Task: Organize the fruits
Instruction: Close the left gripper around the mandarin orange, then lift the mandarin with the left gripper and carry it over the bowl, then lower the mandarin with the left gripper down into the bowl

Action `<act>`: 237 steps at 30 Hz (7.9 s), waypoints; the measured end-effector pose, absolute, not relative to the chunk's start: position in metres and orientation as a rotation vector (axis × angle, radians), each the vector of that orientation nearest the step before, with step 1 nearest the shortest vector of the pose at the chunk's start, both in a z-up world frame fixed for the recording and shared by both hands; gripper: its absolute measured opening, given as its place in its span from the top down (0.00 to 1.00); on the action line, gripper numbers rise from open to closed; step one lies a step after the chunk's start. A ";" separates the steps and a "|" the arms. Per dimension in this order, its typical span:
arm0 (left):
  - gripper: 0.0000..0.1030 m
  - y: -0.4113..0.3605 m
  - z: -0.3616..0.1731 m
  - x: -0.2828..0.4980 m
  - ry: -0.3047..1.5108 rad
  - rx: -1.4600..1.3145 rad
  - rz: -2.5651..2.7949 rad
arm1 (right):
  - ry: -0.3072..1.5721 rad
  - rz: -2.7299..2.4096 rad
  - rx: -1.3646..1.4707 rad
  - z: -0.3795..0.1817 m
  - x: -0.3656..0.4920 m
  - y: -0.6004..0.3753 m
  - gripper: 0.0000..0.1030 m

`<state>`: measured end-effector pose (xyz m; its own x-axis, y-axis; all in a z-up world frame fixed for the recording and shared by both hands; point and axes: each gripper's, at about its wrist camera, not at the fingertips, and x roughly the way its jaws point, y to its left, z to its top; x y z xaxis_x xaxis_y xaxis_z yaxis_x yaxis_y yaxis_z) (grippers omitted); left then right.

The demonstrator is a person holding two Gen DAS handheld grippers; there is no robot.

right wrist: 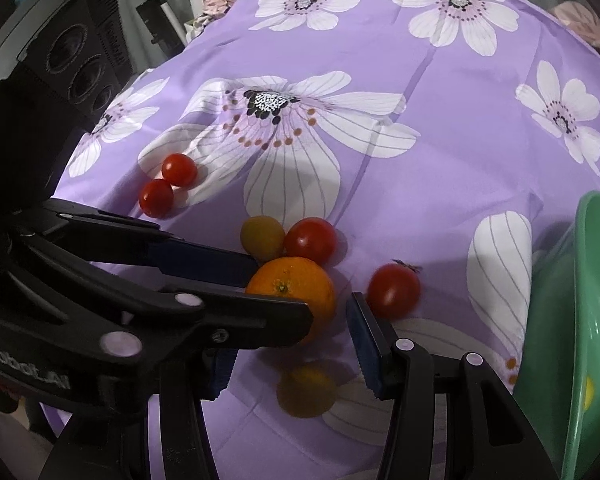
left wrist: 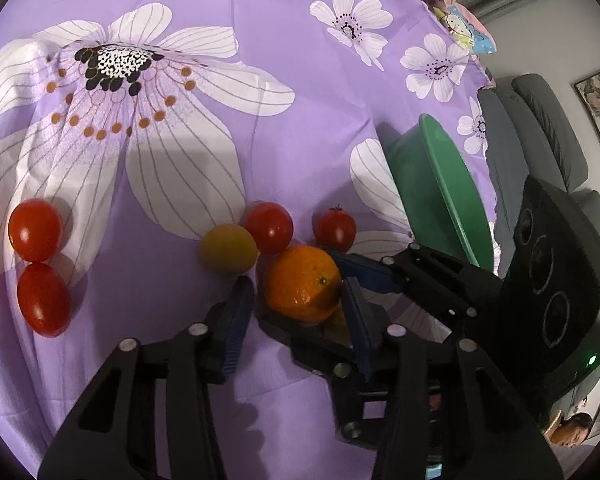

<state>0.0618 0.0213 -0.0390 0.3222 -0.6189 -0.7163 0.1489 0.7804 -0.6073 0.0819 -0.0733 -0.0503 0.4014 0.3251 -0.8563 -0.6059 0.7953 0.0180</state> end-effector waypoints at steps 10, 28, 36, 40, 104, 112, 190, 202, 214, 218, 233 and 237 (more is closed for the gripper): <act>0.61 0.011 -0.033 0.061 1.118 -0.419 -0.529 | 0.972 0.588 -0.340 -0.047 0.077 -0.071 0.57; 0.61 -0.019 -0.003 0.025 1.044 -0.242 -0.538 | 0.886 0.553 -0.239 -0.024 0.032 -0.087 0.57; 0.61 -0.027 0.008 0.007 1.006 -0.196 -0.540 | 0.838 0.540 -0.231 -0.013 0.011 -0.092 0.57; 0.61 -0.031 0.013 0.000 0.990 -0.180 -0.549 | 0.813 0.525 -0.236 -0.008 0.003 -0.094 0.57; 0.61 -0.079 0.061 -0.001 0.846 0.040 -0.545 | 0.623 0.469 -0.165 0.028 -0.002 -0.131 0.57; 0.61 -0.093 0.064 0.008 0.834 0.068 -0.567 | 0.606 0.442 -0.152 0.032 0.004 -0.143 0.57; 0.61 -0.185 0.033 0.106 0.941 0.132 -0.744 | 0.719 0.238 -0.024 0.005 0.075 -0.236 0.57; 0.61 -0.184 0.030 0.108 0.947 0.124 -0.746 | 0.735 0.231 -0.038 0.004 0.077 -0.234 0.57; 0.61 -0.183 0.026 0.111 0.963 0.114 -0.745 | 0.757 0.227 -0.048 -0.002 0.081 -0.233 0.57; 0.61 -0.183 0.024 0.112 0.969 0.114 -0.746 | 0.767 0.224 -0.054 -0.003 0.082 -0.233 0.57; 0.61 -0.185 0.019 0.114 0.981 0.106 -0.750 | 0.781 0.224 -0.051 -0.009 0.082 -0.236 0.57; 0.61 -0.186 0.017 0.114 0.987 0.103 -0.752 | 0.788 0.223 -0.052 -0.010 0.083 -0.237 0.57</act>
